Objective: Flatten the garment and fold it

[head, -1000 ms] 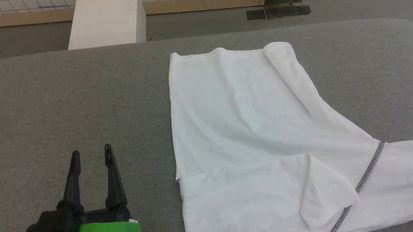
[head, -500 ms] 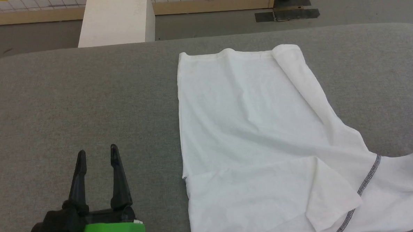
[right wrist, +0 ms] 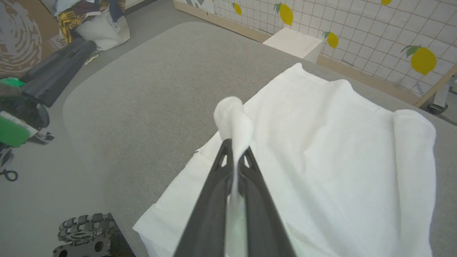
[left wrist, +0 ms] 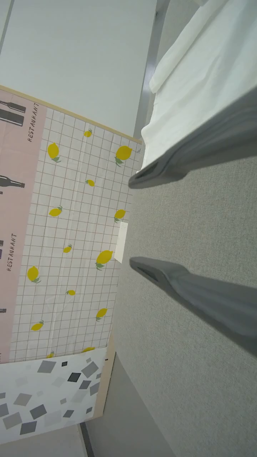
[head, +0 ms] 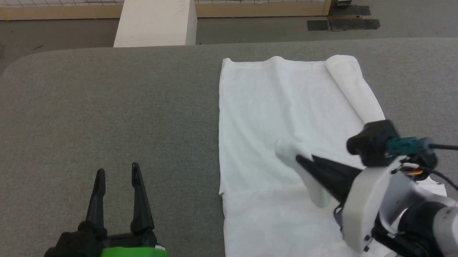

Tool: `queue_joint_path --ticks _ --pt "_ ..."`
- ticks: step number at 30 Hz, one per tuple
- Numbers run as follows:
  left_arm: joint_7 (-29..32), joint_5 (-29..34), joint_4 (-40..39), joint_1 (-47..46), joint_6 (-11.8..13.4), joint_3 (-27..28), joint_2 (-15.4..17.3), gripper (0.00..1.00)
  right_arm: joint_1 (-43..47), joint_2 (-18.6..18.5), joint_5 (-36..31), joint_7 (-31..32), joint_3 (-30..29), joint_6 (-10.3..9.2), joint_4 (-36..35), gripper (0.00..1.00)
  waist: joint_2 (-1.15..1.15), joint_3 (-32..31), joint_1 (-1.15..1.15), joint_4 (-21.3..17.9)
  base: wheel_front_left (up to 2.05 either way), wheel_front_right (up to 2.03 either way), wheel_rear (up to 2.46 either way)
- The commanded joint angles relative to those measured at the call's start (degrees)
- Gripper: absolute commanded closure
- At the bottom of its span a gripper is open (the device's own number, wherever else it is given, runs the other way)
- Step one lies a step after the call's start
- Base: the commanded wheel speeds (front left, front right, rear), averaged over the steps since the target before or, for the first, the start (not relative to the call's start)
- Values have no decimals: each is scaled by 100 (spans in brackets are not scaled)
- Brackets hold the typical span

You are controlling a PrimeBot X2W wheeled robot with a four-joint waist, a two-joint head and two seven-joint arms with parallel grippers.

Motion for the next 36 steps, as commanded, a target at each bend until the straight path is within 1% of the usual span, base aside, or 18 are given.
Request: queue_joint_path --ticks 1,5,8,11,15,16,17,18,21,23,26,28,30,32,36 --pt "-27 -19 22 -71 -15 -3 -18 0 -84 39 -39 -80 167 -9 91 100 0 -3 0 77 0 0 0" --pt "-41 -44 56 -86 -24 -32 -41 0 -197 137 -231 -393 771 -9 641 100 0 15 0 191 0 0 0" --pt "-56 -66 88 -95 -30 -42 -58 0 -333 236 -472 -712 1178 -9 1237 100 0 45 0 275 0 0 0" --pt "-72 -83 117 -109 -35 -50 -77 0 -501 435 -722 -1037 1531 -9 1933 100 0 69 0 339 0 0 0" --pt "-90 -93 162 -132 -45 -72 -98 0 -701 702 -1017 -1481 1849 -9 2873 100 0 67 0 413 0 0 0" --pt "-93 -95 171 -136 -45 -74 -102 0 -734 779 -1068 -1587 1878 -9 3066 68 0 64 0 423 0 0 0" --pt "-96 -96 182 -143 -45 -78 -106 0 -773 866 -1141 -1699 1896 -9 3307 43 0 60 0 435 0 0 0" --pt "-99 -96 195 -150 -44 -85 -109 0 -828 920 -1232 -1785 1951 -9 3522 0 0 51 0 447 0 0 0" --pt "-104 -95 220 -158 -43 -99 -112 0 -956 1099 -1296 -2045 1977 -9 3924 0 0 30 0 447 0 0 0" --pt "-105 -99 229 -158 -39 -97 -106 0 -1005 1185 -1182 -2168 1940 -9 4006 0 0 2 0 417 0 0 0" --pt "-105 -100 229 -149 -37 -91 -83 0 -1056 1189 -967 -2214 1813 -9 3891 0 0 -39 0 364 0 0 0" --pt "-99 -105 215 -140 -29 -84 -69 0 -1034 1080 -759 -2215 1539 -9 3607 0 0 -72 0 307 0 0 0" --pt "-95 -106 186 -115 -15 -71 -53 0 -954 926 -640 -2217 1129 -9 3249 0 0 -99 0 234 0 0 0" --pt "-86 -105 143 -78 -3 -64 -33 0 -808 728 -670 -2238 610 -9 2838 0 0 -121 0 155 0 0 0" --pt "-38 -112 53 8 35 -39 4 0 -354 525 -1089 -2428 -748 -9 2002 0 0 -137 0 -35 0 0 0"
